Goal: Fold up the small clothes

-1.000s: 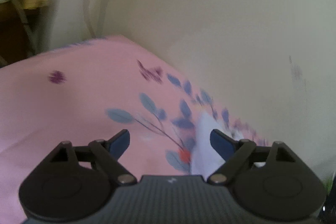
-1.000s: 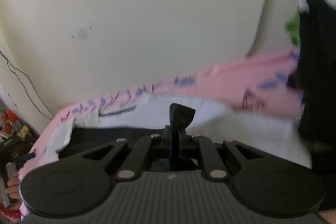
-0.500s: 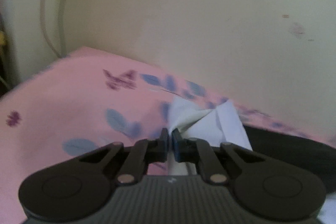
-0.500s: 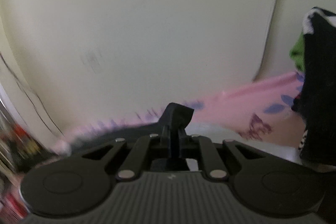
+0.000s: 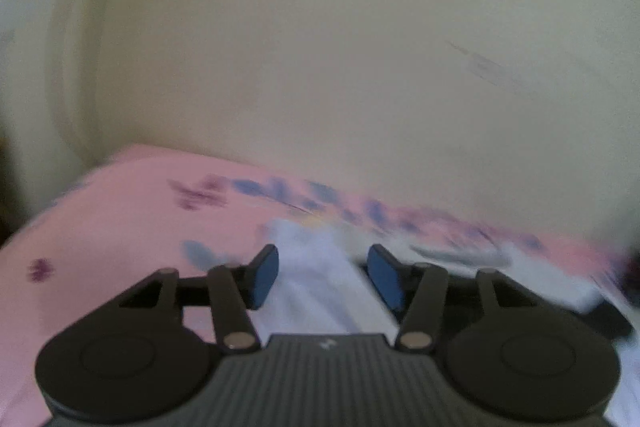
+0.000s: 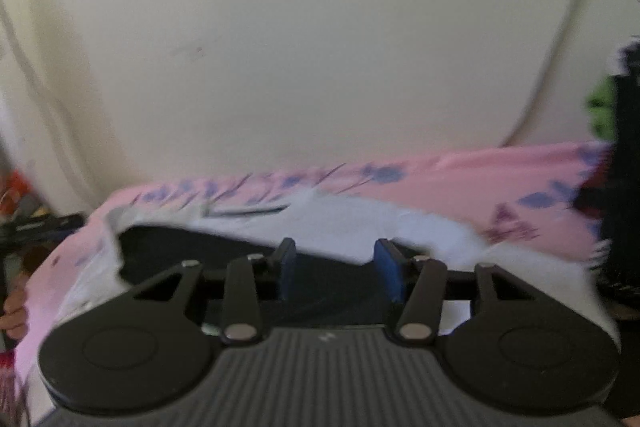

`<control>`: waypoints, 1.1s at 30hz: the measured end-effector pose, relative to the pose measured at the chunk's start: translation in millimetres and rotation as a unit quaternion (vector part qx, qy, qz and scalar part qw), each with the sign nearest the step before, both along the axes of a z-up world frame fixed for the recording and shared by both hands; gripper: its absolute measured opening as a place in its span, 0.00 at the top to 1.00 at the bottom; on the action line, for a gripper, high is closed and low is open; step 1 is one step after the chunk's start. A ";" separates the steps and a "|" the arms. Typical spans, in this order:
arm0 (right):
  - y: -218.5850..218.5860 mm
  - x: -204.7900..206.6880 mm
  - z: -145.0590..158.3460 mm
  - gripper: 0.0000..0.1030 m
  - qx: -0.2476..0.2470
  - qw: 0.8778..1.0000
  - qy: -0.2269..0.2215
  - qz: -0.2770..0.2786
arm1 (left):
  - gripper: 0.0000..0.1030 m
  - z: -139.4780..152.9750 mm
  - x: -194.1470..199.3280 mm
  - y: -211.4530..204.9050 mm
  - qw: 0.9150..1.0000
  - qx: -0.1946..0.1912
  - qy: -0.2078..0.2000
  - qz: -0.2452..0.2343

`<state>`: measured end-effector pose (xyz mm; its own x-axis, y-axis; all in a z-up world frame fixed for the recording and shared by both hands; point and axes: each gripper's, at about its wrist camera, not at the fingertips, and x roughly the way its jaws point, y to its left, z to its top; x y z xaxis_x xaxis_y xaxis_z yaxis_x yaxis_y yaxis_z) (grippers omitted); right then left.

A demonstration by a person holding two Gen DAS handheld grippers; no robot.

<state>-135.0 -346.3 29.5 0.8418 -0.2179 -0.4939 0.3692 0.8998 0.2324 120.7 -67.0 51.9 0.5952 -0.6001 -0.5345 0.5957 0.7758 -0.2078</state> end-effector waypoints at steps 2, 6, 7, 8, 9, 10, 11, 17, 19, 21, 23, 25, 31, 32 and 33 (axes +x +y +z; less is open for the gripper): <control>4.2 12.7 -15.5 0.73 -0.003 0.999 0.045 0.010 | 0.48 -10.3 -6.2 -14.5 0.996 0.036 0.014 -0.079; -19.6 7.1 -41.6 1.00 -0.021 0.996 0.082 -0.024 | 0.44 -43.1 -8.8 -29.9 0.980 0.141 -0.003 -0.144; -27.9 -1.3 -38.9 1.00 0.004 0.996 0.074 -0.045 | 0.44 -42.9 -6.1 -27.3 0.979 0.138 -0.001 -0.151; -32.9 -9.0 -36.0 1.00 0.009 0.995 0.074 -0.069 | 0.44 -41.2 -1.0 -23.4 0.980 0.129 0.010 -0.149; -35.4 -18.4 -32.5 1.00 0.000 0.993 0.073 -0.089 | 0.45 -39.9 4.5 -20.1 0.982 0.120 0.017 -0.145; -37.0 -30.8 -27.3 0.92 -0.007 0.992 0.069 -0.102 | 0.46 -37.8 8.6 -16.9 0.983 0.114 0.020 -0.141; -40.0 -45.4 -21.5 0.88 0.000 0.993 0.057 -0.107 | 0.46 -36.6 11.8 -13.4 0.985 0.107 0.022 -0.136; -49.0 -169.1 12.2 0.73 0.037 0.982 -0.041 -0.180 | 0.41 -12.2 21.1 13.4 0.992 -0.053 0.055 -0.105; -52.6 -208.9 15.0 0.67 0.052 0.972 -0.059 -0.223 | 0.41 -13.4 23.1 12.7 0.989 -0.084 0.072 -0.094; -55.9 -244.5 12.4 0.55 0.068 0.958 -0.078 -0.268 | 0.41 -18.2 27.2 8.7 0.987 -0.102 0.094 -0.082; -63.0 -275.4 7.2 0.54 0.100 0.941 -0.102 -0.305 | 0.41 -28.0 33.9 5.1 0.983 -0.110 0.125 -0.076; -69.0 -293.9 -4.9 0.53 0.163 0.925 -0.142 -0.312 | 0.41 -39.9 40.2 -1.0 0.982 -0.100 0.146 -0.062; -87.9 -270.1 -32.6 0.40 0.242 0.901 -0.165 -0.320 | 0.43 -56.7 48.0 -11.9 0.985 -0.069 0.156 -0.041; -93.2 -263.0 -36.3 0.40 0.243 0.899 -0.164 -0.326 | 0.43 -56.6 47.8 -11.5 0.985 -0.065 0.151 -0.044; -100.7 -255.6 -39.7 0.40 0.246 0.895 -0.165 -0.333 | 0.43 -56.0 45.3 -13.1 0.986 -0.060 0.146 -0.046</control>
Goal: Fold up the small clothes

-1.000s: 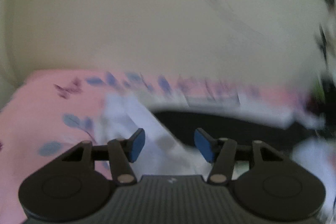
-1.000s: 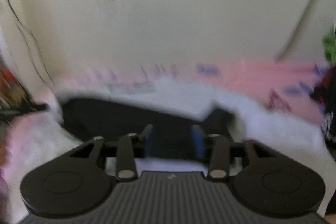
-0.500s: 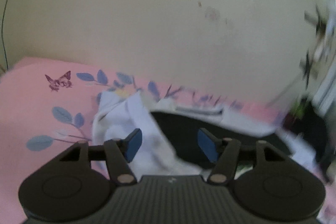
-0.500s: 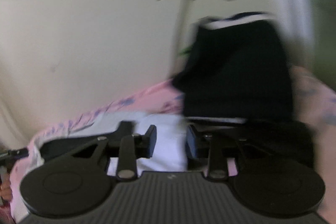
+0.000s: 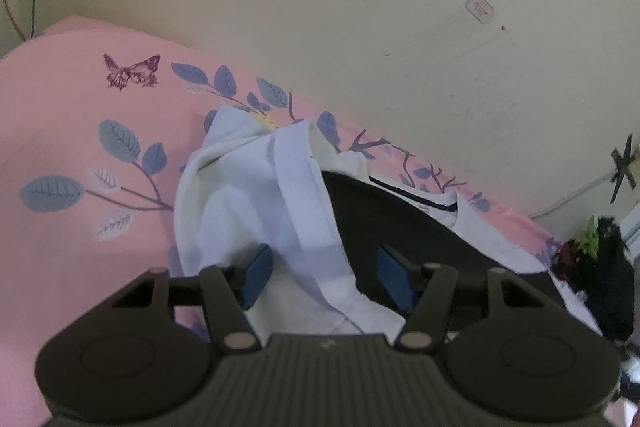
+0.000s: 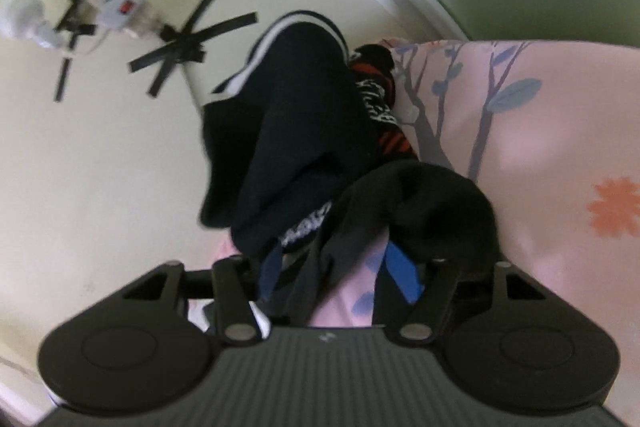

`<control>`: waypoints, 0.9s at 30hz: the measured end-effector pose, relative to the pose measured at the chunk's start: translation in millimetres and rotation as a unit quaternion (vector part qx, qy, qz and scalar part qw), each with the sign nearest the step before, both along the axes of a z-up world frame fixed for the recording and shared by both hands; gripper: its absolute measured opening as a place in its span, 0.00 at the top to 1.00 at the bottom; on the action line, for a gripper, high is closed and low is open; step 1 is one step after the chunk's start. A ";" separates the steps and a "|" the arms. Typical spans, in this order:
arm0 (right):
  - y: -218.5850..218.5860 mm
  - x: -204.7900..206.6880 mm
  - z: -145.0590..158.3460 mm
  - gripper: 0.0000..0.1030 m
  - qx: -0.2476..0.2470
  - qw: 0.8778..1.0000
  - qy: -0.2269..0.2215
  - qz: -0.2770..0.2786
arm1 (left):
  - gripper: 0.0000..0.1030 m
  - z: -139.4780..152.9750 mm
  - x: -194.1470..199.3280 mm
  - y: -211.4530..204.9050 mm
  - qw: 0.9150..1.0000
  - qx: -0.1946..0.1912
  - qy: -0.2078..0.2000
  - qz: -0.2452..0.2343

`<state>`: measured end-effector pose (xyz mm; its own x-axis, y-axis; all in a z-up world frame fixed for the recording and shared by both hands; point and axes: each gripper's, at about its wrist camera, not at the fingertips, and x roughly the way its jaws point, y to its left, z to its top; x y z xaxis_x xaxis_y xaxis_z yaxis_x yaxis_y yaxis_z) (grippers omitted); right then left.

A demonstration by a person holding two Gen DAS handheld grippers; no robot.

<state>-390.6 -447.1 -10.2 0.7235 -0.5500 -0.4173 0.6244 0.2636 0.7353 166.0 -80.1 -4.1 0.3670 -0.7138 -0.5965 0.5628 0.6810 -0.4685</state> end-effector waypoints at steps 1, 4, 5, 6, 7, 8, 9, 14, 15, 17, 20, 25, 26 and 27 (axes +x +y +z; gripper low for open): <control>-5.3 4.2 -1.5 0.47 0.002 1.000 0.000 -0.006 | 0.43 0.0 0.1 -1.8 1.000 0.003 -0.004 -0.002; -15.9 22.4 -0.1 0.88 0.007 0.999 0.030 -0.008 | 0.43 1.7 -3.5 5.6 1.000 -0.001 0.002 0.000; -12.1 25.8 4.8 0.88 -0.001 1.000 0.020 -0.003 | 0.43 2.7 -2.2 8.7 1.000 -0.007 0.010 0.004; -1.4 32.4 19.9 0.89 -0.029 0.999 0.012 0.013 | 0.43 4.0 -1.7 11.6 1.000 -0.017 0.016 0.008; 8.8 42.5 36.6 0.89 -0.066 0.997 0.019 0.029 | 0.43 7.9 -2.6 16.6 0.999 -0.032 0.018 0.010; 23.4 55.9 59.3 0.89 -0.117 0.992 0.031 0.048 | 0.43 12.9 -3.7 21.1 0.998 -0.051 0.018 0.011; 35.9 69.7 79.4 0.89 -0.160 0.984 0.040 0.067 | 0.43 17.3 -5.0 24.5 0.997 -0.069 0.017 0.009; 90.2 184.4 166.9 0.88 -0.305 0.929 0.045 0.206 | 0.38 39.5 -16.8 37.3 0.992 -0.128 -0.011 -0.009; 103.6 213.4 176.2 0.87 -0.319 0.915 0.045 0.244 | 0.36 42.0 -18.0 38.9 0.991 -0.133 -0.016 -0.010; 139.0 273.2 180.6 0.82 -0.343 0.873 0.056 0.342 | 0.21 43.7 -17.9 41.8 0.990 -0.141 -0.023 -0.009; 196.5 344.3 153.3 0.62 -0.337 0.786 0.133 0.501 | 0.17 39.8 -13.3 42.6 0.991 -0.131 -0.022 -0.011; 192.7 319.6 136.1 0.53 -0.386 0.767 0.135 0.495 | 0.17 30.0 -5.0 38.8 0.992 -0.126 0.004 -0.015; 176.6 309.1 134.7 0.53 -0.372 0.788 0.133 0.472 | 0.17 29.4 -6.2 35.6 0.992 -0.124 0.003 -0.019; 155.4 301.4 132.4 0.52 -0.351 0.813 0.136 0.444 | 0.17 29.1 -8.0 32.8 0.993 -0.119 0.000 -0.022</control>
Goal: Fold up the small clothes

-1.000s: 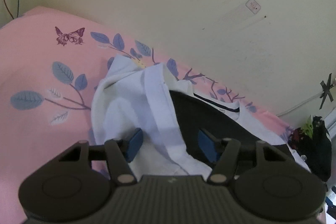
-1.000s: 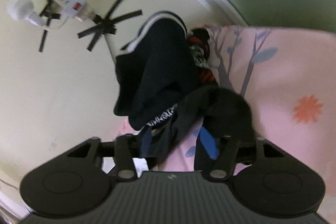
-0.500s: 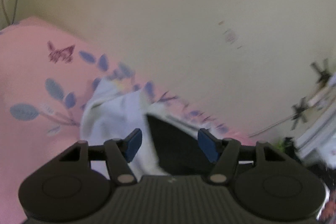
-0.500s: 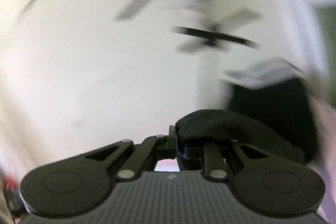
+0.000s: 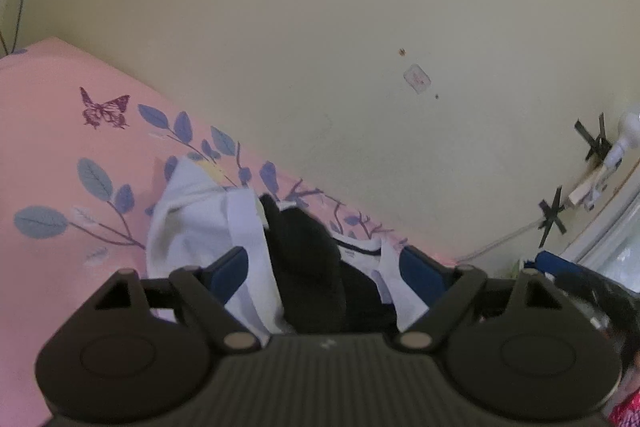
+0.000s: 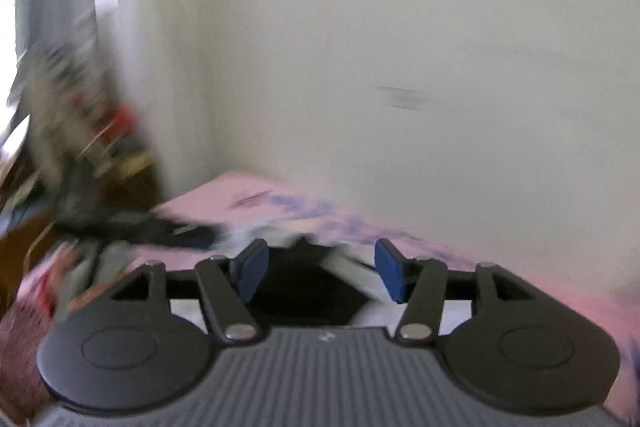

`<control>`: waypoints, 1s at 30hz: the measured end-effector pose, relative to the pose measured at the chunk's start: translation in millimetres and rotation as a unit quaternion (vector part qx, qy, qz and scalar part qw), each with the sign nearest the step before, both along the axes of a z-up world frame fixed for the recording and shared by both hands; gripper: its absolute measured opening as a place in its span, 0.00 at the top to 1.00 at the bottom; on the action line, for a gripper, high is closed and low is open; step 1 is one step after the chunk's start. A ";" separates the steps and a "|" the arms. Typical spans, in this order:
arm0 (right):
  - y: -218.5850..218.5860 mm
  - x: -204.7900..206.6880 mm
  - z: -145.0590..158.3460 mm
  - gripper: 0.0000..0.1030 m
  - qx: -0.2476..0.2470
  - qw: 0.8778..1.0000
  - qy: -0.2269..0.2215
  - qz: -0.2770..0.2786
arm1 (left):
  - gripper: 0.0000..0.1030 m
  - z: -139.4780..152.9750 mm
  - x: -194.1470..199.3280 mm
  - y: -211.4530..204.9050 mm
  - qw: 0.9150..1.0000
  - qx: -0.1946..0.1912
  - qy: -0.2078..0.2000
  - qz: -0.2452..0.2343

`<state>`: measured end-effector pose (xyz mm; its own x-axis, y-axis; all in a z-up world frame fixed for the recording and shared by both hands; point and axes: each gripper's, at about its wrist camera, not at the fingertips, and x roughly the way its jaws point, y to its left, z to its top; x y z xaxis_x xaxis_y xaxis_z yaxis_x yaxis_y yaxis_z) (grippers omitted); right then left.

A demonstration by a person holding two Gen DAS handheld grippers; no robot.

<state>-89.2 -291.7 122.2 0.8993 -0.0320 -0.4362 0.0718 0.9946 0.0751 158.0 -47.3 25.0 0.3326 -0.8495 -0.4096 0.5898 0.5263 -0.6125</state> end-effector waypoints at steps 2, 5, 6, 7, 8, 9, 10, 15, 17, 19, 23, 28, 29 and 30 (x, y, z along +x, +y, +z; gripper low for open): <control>-37.4 -15.1 -11.5 0.51 0.026 0.997 0.003 -0.079 | 0.17 -0.4 -4.6 -8.2 1.000 0.013 -0.008 -0.006; -77.5 -18.9 -41.7 0.44 0.040 0.984 0.033 -0.171 | 0.18 -3.0 -10.9 -19.4 0.999 0.034 -0.020 -0.012; -85.3 -16.9 -54.8 0.44 0.052 0.980 0.049 -0.184 | 0.18 -4.6 -12.4 -22.7 0.999 0.041 -0.023 -0.014; -92.4 -12.8 -68.5 0.44 0.067 0.978 0.066 -0.186 | 0.20 -6.6 -13.1 -26.2 0.998 0.049 -0.025 -0.016; -95.8 -7.8 -81.6 0.44 0.078 0.976 0.080 -0.185 | 0.20 -9.0 -13.5 -29.4 0.998 0.057 -0.027 -0.018; -98.2 -2.4 -94.7 0.49 0.087 0.974 0.096 -0.187 | 0.20 -10.9 -13.1 -30.8 0.997 0.064 -0.028 -0.018; -98.3 3.8 -106.8 0.77 0.094 0.971 0.114 -0.186 | 0.21 -12.3 -12.7 -31.7 0.997 0.071 -0.029 -0.017; -87.9 -5.3 -118.9 1.00 0.024 0.967 0.110 -0.229 | 0.21 -9.2 -4.9 -17.5 0.997 0.068 -0.031 0.012; -87.1 -5.9 -119.6 1.00 -0.038 0.955 0.118 -0.268 | 0.21 -8.7 1.1 -10.6 0.998 0.061 -0.019 0.023; -89.0 -7.9 -116.5 0.98 -0.018 0.958 0.124 -0.256 | 0.21 -10.3 5.6 -7.8 0.998 0.060 -0.007 0.030; -70.9 -11.1 -82.7 0.58 -0.002 0.962 0.044 -0.269 | 0.26 -7.9 11.7 1.3 0.997 0.052 0.005 0.054; -37.3 48.1 -64.7 0.46 0.167 0.979 0.057 -0.100 | 0.47 -2.6 16.3 11.0 0.998 0.026 0.012 0.062; -28.9 65.5 -70.4 0.43 0.189 0.976 0.072 -0.079 | 0.49 -2.7 16.5 11.2 0.998 0.026 0.012 0.060; -19.4 84.5 -79.4 0.41 0.207 0.972 0.084 -0.068 | 0.49 -2.8 16.5 11.1 0.998 0.026 0.012 0.058</control>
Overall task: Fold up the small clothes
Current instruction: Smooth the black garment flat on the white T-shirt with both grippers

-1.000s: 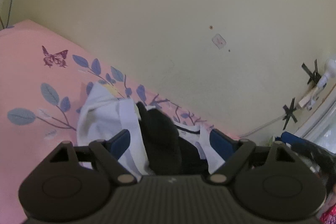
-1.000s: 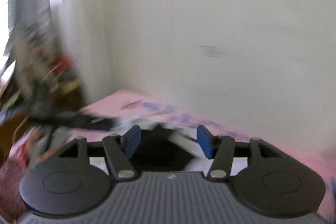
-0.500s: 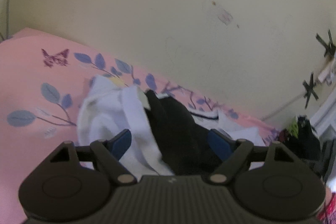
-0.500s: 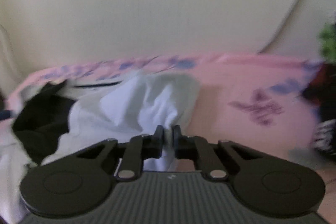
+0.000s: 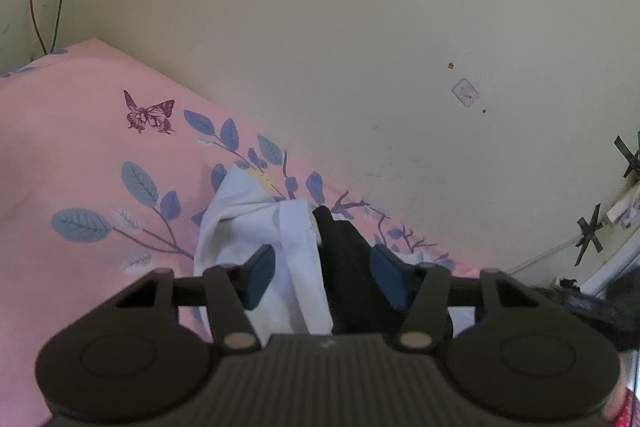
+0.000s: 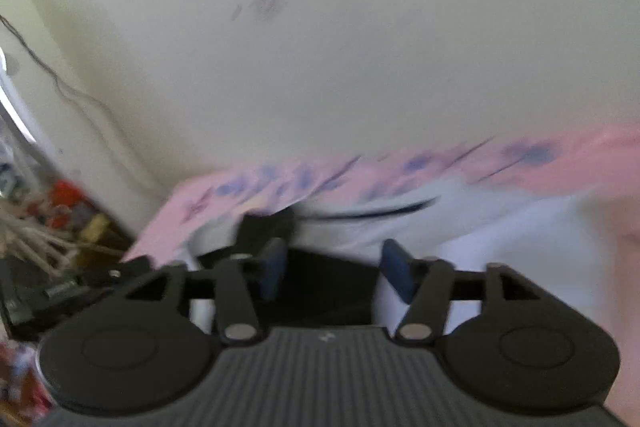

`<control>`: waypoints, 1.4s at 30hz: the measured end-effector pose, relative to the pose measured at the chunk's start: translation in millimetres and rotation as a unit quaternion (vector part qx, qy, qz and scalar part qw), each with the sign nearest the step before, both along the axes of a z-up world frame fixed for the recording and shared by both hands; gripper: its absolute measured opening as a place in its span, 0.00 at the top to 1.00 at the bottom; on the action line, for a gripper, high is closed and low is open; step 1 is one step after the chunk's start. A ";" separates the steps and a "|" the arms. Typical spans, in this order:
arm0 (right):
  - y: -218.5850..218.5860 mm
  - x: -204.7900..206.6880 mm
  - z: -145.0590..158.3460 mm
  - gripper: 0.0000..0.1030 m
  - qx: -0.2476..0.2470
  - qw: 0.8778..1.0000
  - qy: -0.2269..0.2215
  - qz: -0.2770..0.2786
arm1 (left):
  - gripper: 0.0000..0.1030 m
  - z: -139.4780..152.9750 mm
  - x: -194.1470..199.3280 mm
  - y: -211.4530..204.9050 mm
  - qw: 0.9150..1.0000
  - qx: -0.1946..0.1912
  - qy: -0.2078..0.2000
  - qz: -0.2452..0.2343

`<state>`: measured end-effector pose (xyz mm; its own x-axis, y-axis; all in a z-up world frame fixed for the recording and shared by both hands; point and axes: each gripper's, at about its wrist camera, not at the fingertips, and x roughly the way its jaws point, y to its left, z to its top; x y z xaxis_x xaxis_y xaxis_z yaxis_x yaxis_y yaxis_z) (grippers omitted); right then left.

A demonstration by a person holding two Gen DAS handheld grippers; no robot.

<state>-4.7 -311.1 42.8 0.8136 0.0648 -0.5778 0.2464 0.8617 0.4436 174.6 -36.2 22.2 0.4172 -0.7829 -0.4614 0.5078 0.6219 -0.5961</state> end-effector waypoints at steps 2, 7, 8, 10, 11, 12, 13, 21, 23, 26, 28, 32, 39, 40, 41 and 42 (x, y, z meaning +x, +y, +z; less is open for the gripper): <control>17.6 31.2 -18.7 0.41 0.015 1.000 0.018 0.010 | 0.49 -0.1 0.5 -0.6 1.000 0.000 0.000 -0.003; 47.3 85.5 -50.2 0.92 0.022 0.998 0.038 0.049 | 0.49 -2.5 1.0 -3.9 1.000 0.001 0.006 -0.019; 53.4 85.2 -45.3 0.92 0.009 0.998 0.021 0.064 | 0.48 -2.5 1.1 -3.9 1.000 0.002 0.007 -0.019; 60.6 69.6 -29.3 0.92 0.001 0.994 -0.061 0.090 | 0.45 -1.5 1.1 -1.4 1.000 -0.005 0.010 -0.018; 60.3 59.0 -19.8 0.92 0.001 0.989 -0.103 0.106 | 0.39 -0.7 1.7 1.1 1.000 -0.016 0.015 -0.019; 62.8 49.3 -11.2 0.92 -0.001 0.982 -0.142 0.124 | 0.33 -0.1 2.5 3.3 0.999 -0.028 0.021 -0.021; 66.6 41.9 -4.2 0.92 -0.005 0.976 -0.166 0.144 | 0.20 0.3 2.6 5.4 0.999 -0.041 0.026 -0.023; 98.1 73.0 -47.3 0.38 -0.053 0.976 -0.030 0.210 | 0.10 -2.3 1.5 1.0 0.999 -0.037 0.027 -0.024; 86.3 60.1 -45.8 0.38 -0.052 0.981 -0.041 0.181 | 0.15 -5.6 4.7 0.7 0.999 -0.021 0.035 -0.017; 64.4 22.2 -28.9 0.38 -0.051 0.986 -0.076 0.137 | 0.18 -8.2 8.5 -1.5 0.999 -0.005 0.039 -0.006; 49.6 -0.7 -23.1 0.38 -0.096 0.986 -0.083 0.109 | 0.18 -8.8 9.4 0.4 0.999 -0.003 0.039 -0.003; 9.9 -27.0 -35.0 0.44 -0.179 0.984 -0.006 0.022 | 0.18 -6.3 7.3 4.7 1.000 -0.007 0.029 -0.002; -73.1 -45.9 -57.9 1.00 -0.192 0.963 0.075 -0.176 | 0.23 -15.8 8.9 -9.8 0.999 0.047 0.022 0.001; -68.0 -44.3 -57.1 0.98 -0.205 0.960 0.078 -0.177 | 0.23 -15.5 8.7 -9.5 0.999 0.048 0.021 0.001; -62.2 -45.0 -55.0 0.89 -0.211 0.958 0.076 -0.179 | 0.25 -14.4 7.9 -8.7 0.999 0.047 0.018 0.001; -52.7 -47.4 -50.4 0.68 -0.209 0.961 0.058 -0.172 | 0.26 -12.5 6.9 -7.8 0.999 0.046 0.014 0.002</control>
<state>-52.1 -363.8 -7.6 0.6739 -0.4545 -0.5824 0.5757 0.8172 0.0284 181.5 -44.0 9.7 0.4063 -0.7349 -0.5430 0.4897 0.6768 -0.5496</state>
